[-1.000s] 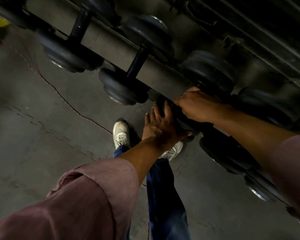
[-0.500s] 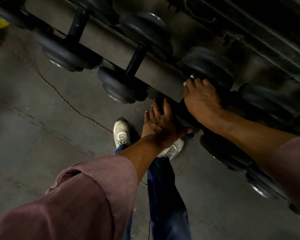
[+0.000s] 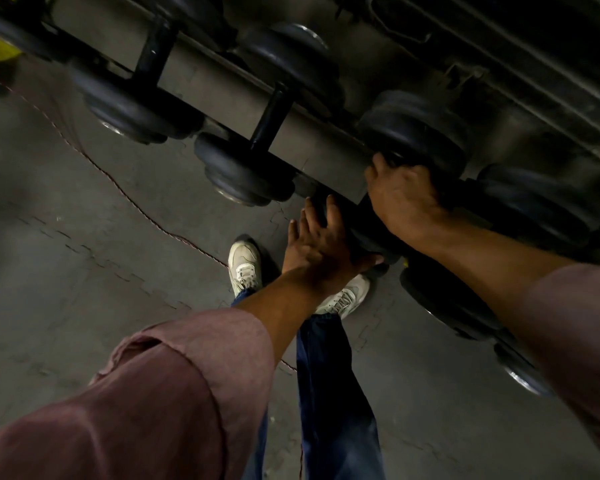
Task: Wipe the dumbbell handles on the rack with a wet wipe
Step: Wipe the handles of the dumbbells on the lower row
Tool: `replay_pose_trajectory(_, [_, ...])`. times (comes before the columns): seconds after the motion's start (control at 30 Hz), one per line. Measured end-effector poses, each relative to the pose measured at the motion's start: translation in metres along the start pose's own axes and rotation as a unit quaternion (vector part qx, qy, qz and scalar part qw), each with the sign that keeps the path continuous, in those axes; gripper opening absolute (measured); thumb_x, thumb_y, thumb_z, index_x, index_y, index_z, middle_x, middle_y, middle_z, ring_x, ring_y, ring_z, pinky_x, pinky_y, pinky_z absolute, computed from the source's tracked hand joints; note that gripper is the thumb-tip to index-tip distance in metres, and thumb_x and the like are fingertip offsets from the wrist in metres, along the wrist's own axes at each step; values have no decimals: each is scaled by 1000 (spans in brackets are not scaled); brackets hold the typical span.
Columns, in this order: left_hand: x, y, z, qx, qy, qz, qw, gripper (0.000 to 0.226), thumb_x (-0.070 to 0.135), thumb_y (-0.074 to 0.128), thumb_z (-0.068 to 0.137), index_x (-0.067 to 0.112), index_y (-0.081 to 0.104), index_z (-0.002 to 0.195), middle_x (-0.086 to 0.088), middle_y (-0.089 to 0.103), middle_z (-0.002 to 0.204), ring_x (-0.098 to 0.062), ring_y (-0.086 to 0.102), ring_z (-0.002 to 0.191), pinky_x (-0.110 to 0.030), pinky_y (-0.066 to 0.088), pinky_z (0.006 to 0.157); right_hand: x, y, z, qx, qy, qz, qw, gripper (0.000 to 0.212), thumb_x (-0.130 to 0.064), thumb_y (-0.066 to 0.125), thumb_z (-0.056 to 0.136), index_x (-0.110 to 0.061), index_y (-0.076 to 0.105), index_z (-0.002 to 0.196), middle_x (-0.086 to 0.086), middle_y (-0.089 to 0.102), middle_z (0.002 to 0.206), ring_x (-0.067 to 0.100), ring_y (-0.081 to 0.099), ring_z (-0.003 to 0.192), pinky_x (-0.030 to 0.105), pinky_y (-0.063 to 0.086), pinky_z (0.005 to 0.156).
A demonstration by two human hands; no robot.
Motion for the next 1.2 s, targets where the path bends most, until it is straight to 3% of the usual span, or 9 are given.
replay_pose_trajectory(0.17, [-1,2,1,-4,0,-1,1000,125,82,62,74,22,-5,162,-17,-4,169,-35,2,156,-52,9,127,-14,10,18,-128,-92,65,985,43,-26,51,97,-12,51,138,17,44,144,38,54,122,45,48,96])
replay_pose_trajectory(0.4, [0,3,2,8,12,-16,1000,123,81,64,74,23,-1,161,-17,1,168,-36,6,156,-52,10,127,-26,2,4,-94,-162,270,944,21,-17,48,97,-13,65,108,16,65,115,35,61,107,29,40,75])
replay_pose_trajectory(0.63, [-1,2,1,6,9,-15,1000,124,80,64,75,21,-3,161,-19,-1,168,-37,3,156,-52,10,127,11,38,-20,-45,-51,567,821,13,-18,67,93,-19,74,104,-3,70,98,12,64,96,25,45,81])
replay_pose_trajectory(0.77, [-2,3,1,10,3,-19,1000,126,81,64,73,21,-2,161,-17,1,168,-36,4,156,-51,10,127,24,77,-28,-46,62,646,759,10,-5,63,91,-7,72,93,6,70,89,18,65,88,17,47,71])
replay_pose_trajectory(0.87, [-2,1,1,18,5,-19,1000,126,82,64,71,22,0,161,-16,5,168,-36,8,155,-51,12,127,28,106,-32,-68,185,761,618,13,2,56,95,10,65,99,21,64,93,21,59,81,18,45,70])
replay_pose_trajectory(1.0, [-1,2,0,11,3,-9,1000,125,82,64,73,22,-1,161,-17,1,168,-37,6,156,-51,11,127,30,121,-30,14,306,924,229,31,11,49,95,-3,55,121,10,61,105,17,64,90,22,58,80])
replay_pose_trajectory(1.07, [-1,2,1,15,2,-6,1000,124,83,63,72,23,0,161,-17,2,168,-37,9,155,-51,13,127,28,122,-23,30,305,937,167,33,14,48,93,-8,58,115,6,61,106,16,64,94,24,58,82])
replay_pose_trajectory(1.13, [0,2,0,13,3,-7,1000,124,82,64,72,24,1,161,-17,3,168,-37,10,155,-51,15,126,20,122,-18,4,276,948,160,39,14,48,91,-20,58,106,3,63,103,14,63,94,25,55,81])
replay_pose_trajectory(1.2, [1,1,-1,15,5,-9,1000,123,82,65,72,24,1,161,-16,4,168,-36,11,155,-51,17,126,11,124,-16,-32,257,946,194,45,12,47,90,-28,58,107,1,64,106,14,62,92,30,54,84])
Point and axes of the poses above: each hand's wrist, its own z-axis towards the middle knuckle, its own y-axis out of the palm, x = y × z, the point moved 10 cm from there along z, towards the middle knuckle
